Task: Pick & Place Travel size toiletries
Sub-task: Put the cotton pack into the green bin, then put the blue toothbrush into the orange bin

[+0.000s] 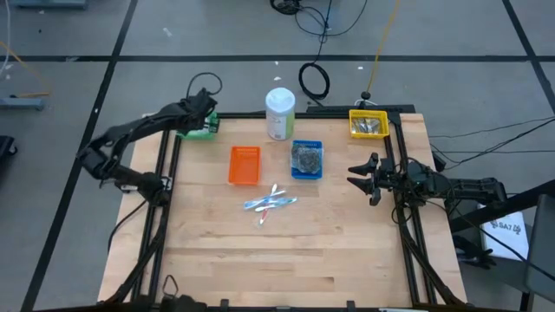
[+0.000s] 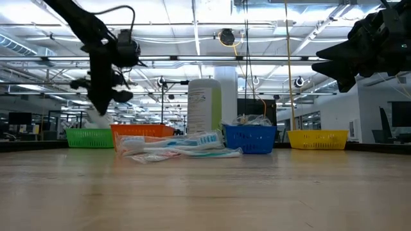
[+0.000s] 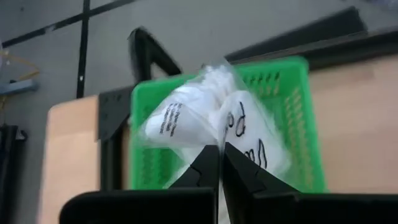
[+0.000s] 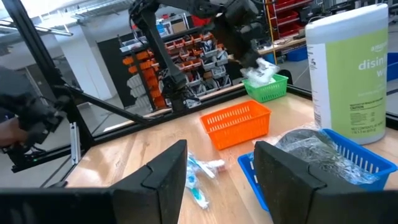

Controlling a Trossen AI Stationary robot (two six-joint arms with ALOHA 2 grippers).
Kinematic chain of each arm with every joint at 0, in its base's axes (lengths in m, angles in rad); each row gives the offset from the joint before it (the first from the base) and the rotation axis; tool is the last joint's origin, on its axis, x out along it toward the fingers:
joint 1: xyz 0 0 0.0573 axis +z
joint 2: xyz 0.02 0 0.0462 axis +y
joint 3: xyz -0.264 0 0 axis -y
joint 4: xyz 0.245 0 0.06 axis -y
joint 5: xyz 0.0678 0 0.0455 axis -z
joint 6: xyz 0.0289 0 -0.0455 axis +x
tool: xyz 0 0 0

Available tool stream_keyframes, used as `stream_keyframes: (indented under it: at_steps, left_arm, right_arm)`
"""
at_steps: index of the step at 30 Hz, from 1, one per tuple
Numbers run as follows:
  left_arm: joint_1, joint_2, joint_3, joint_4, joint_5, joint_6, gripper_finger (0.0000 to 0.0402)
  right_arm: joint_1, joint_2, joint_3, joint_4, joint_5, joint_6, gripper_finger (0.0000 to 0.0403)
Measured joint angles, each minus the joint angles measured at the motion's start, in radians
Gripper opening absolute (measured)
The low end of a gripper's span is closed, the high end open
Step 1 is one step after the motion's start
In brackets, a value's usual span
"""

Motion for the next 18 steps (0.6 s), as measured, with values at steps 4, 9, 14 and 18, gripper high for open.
stream_keyframes:
  at_steps: [4, 9, 14, 18]
  left_arm:
    - [0.016, 0.093, 0.003, 0.007, -0.015, -0.006, 0.0005]
    - [0.018, 0.192, 0.004, 0.019, -0.001, -0.001, 0.0007]
    - [0.018, 0.221, 0.005, 0.017, -0.004, 0.036, 0.0025]
    - [0.016, 0.196, 0.005, 0.005, 0.004, 0.069, 0.0041]
  right_arm:
    - [0.000, 0.000, 0.000, 0.000, 0.000, 0.000, 0.0175]
    - [0.000, 0.000, 0.000, 0.000, 0.000, 0.000, 0.0175]
    - [0.000, 0.000, 0.000, 0.000, 0.000, 0.000, 0.0177]
    - [0.000, 0.000, 0.000, 0.000, 0.000, 0.000, 0.0174]
